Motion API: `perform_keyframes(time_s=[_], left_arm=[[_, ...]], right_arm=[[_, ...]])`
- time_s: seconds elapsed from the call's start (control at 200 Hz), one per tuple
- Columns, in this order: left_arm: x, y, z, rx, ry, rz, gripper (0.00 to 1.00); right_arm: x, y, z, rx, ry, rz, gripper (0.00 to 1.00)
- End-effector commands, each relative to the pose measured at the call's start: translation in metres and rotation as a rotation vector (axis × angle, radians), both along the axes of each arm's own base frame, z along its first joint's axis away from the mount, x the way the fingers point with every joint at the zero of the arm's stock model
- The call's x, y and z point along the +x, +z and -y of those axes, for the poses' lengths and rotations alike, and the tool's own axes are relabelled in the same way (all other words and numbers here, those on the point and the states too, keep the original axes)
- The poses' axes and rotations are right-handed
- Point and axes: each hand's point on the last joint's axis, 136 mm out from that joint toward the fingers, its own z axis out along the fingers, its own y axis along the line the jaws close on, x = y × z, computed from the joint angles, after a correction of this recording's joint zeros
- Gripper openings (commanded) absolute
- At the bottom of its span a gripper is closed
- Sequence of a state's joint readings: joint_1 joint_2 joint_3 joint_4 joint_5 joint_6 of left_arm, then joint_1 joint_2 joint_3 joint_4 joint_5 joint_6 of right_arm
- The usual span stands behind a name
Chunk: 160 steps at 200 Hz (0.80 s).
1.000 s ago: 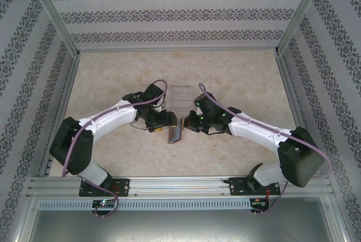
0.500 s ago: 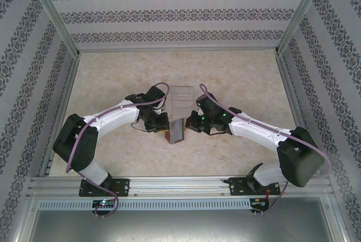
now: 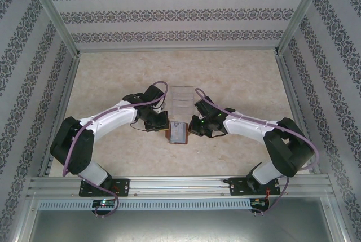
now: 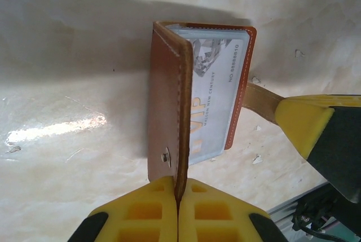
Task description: Take the credit cards out of the card holder
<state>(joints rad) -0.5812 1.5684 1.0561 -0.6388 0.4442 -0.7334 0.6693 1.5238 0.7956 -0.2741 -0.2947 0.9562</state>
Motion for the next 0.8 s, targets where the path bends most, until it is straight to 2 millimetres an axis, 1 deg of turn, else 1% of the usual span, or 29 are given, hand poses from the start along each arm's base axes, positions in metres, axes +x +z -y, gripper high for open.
perform_keyframes(time_s=[0.0, 0.04, 0.1, 0.22, 0.295, 0.405, 0.455, 0.52, 0.6, 0.645, 0.694, 0.794], left_arm=[[-0.001, 0.003, -0.002, -0.014, 0.000, 0.017, 0.05], [-0.002, 0.000, -0.002, -0.012, 0.001, 0.010, 0.05], [-0.003, -0.004, -0.001, -0.018, 0.000, 0.001, 0.05], [-0.007, -0.012, 0.000, -0.029, 0.000, -0.018, 0.05], [-0.007, -0.013, 0.001, -0.035, -0.001, -0.019, 0.05], [-0.008, -0.013, 0.002, -0.041, -0.004, -0.020, 0.05], [-0.008, -0.013, 0.002, -0.041, -0.001, -0.020, 0.05], [-0.007, -0.012, 0.002, -0.043, 0.001, -0.018, 0.05], [-0.006, -0.012, 0.003, -0.044, 0.004, -0.017, 0.05], [-0.006, -0.011, 0.003, -0.043, 0.004, -0.016, 0.05], [-0.005, -0.010, 0.003, -0.045, 0.006, -0.013, 0.05], [-0.006, -0.011, 0.002, -0.042, 0.007, -0.016, 0.06]], right_arm=[[0.002, -0.007, 0.015, -0.069, -0.002, 0.004, 0.00], [0.001, -0.006, 0.018, -0.084, 0.000, 0.008, 0.00], [0.003, 0.002, 0.022, -0.102, 0.003, 0.026, 0.00], [0.007, 0.019, 0.032, -0.157, 0.011, 0.065, 0.16], [0.009, 0.037, 0.034, -0.169, 0.023, 0.099, 0.20], [0.011, 0.062, 0.023, -0.151, 0.066, 0.136, 0.23], [0.010, 0.070, 0.015, -0.139, 0.096, 0.143, 0.24], [0.008, 0.078, -0.002, -0.103, 0.136, 0.145, 0.26], [0.002, 0.077, -0.024, -0.051, 0.191, 0.107, 0.28], [-0.001, 0.071, -0.030, -0.064, 0.212, 0.085, 0.28], [-0.002, 0.062, -0.032, -0.099, 0.214, 0.064, 0.30], [-0.004, 0.043, -0.028, -0.154, 0.199, 0.018, 0.34]])
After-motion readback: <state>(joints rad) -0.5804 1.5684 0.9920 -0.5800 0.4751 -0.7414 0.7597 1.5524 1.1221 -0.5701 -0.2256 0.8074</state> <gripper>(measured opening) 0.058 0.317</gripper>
